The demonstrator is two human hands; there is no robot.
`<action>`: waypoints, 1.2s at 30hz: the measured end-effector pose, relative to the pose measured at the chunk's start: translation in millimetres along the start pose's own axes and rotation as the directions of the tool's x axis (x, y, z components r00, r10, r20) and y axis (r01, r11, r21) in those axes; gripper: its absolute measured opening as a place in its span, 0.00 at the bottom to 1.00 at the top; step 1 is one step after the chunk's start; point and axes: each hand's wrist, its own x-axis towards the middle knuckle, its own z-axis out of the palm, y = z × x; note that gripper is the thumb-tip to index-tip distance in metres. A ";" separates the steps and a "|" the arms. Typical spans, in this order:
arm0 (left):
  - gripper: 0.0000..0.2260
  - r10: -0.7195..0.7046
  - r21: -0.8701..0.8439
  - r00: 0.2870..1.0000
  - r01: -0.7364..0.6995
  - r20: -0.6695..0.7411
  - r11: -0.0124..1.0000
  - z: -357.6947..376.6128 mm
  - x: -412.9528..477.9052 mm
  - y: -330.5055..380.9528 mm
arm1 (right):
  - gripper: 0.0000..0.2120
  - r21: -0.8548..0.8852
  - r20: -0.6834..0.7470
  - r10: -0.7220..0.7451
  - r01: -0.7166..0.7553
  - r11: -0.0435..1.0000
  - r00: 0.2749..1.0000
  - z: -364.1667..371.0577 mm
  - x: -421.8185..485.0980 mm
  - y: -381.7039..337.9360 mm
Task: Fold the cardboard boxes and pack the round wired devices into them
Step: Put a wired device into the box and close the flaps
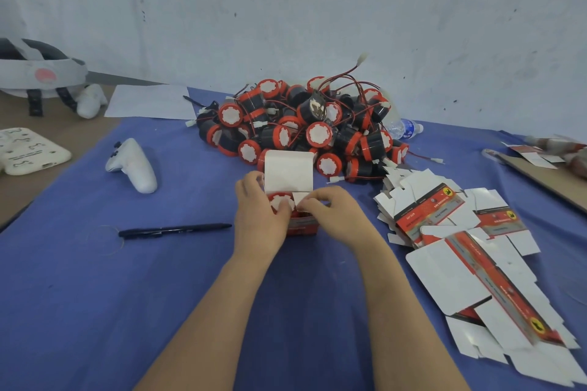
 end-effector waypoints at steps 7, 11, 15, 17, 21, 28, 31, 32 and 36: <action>0.12 -0.043 -0.260 0.979 0.095 0.199 0.961 -1.6 11.8 -6.8 | 0.37 0.246 -0.029 0.164 -0.152 0.957 0.986 0.3 0.1 15.0; 0.21 0.023 -0.236 0.982 0.022 0.187 0.972 -1.1 5.0 -11.9 | 0.34 0.321 -0.024 0.020 -0.011 0.947 1.000 2.4 -1.1 17.0; 0.26 -0.037 -0.383 0.990 0.085 0.133 0.920 -2.4 8.8 -11.8 | 0.22 0.289 -0.072 -0.014 0.034 0.957 0.997 0.1 -2.3 10.6; 0.18 -0.028 -0.323 0.991 0.070 0.133 0.944 -4.9 11.0 -12.8 | 0.23 0.295 -0.039 -0.073 0.082 0.952 0.997 -4.0 -3.2 8.6; 0.18 -0.004 -0.205 0.989 0.034 0.146 0.978 -7.8 8.6 -9.7 | 0.20 0.152 0.270 -0.083 0.043 0.987 0.959 -10.5 -6.5 10.9; 0.08 0.070 -0.142 0.972 -0.038 0.223 0.989 -5.4 4.4 -6.0 | 0.22 0.073 0.026 0.044 -0.046 0.996 0.999 -10.4 -5.5 24.3; 0.17 0.161 -0.085 0.956 -0.144 0.244 0.986 -4.9 2.3 -8.5 | 0.20 0.103 -0.038 0.033 -0.029 0.994 0.999 -6.5 -4.5 26.8; 0.16 0.169 -0.095 0.958 -0.151 0.230 0.984 -5.8 2.5 -8.1 | 0.19 0.123 -0.056 0.031 -0.024 0.992 0.998 -5.1 -4.2 26.4; 0.14 0.166 -0.088 0.971 -0.152 0.175 0.984 -5.6 4.7 -6.4 | 0.17 0.128 -0.121 0.023 -0.007 0.992 0.992 -2.0 -3.9 23.8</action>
